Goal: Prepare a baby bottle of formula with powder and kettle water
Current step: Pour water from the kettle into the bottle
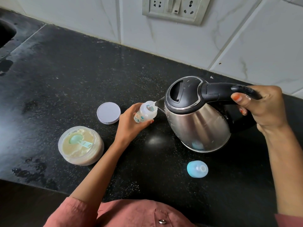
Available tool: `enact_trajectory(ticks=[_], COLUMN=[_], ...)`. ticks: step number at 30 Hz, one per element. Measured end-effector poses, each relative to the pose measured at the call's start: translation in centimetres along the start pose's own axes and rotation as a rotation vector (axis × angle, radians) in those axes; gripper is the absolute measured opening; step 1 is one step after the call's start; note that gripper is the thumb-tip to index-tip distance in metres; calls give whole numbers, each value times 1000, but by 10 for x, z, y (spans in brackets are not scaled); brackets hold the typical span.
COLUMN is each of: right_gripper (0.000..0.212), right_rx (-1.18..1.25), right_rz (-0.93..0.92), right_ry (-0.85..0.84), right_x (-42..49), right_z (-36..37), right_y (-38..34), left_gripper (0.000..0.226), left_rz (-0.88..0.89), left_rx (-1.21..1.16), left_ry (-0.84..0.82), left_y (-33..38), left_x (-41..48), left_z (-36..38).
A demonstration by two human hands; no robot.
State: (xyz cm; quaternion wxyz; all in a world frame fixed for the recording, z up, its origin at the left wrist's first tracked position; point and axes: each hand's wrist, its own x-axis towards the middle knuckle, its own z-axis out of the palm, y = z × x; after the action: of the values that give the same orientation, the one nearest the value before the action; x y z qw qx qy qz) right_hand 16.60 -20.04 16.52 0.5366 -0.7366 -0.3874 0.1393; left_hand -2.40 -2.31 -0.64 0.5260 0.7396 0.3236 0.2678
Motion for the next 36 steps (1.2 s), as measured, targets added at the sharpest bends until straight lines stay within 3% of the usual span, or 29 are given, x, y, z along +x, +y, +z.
enact_trajectory(ticks=[4,6,36], right_gripper=[88,94,88], right_rx=[-65,-103,-206], right_rz=[-32,-44,-65], right_ry=[5,-3,0], right_x=[0,1,-1], right_z=[-2,-4,-13], right_y=[3,4,13], left_gripper=[61,61,61], left_rz=[0,0,-26], left_rx=[8,11,-5], left_ry=[-5,-5,-6], left_y=[1,1,-3], left_x=[0,0,-4], left_z=[0,-1,2])
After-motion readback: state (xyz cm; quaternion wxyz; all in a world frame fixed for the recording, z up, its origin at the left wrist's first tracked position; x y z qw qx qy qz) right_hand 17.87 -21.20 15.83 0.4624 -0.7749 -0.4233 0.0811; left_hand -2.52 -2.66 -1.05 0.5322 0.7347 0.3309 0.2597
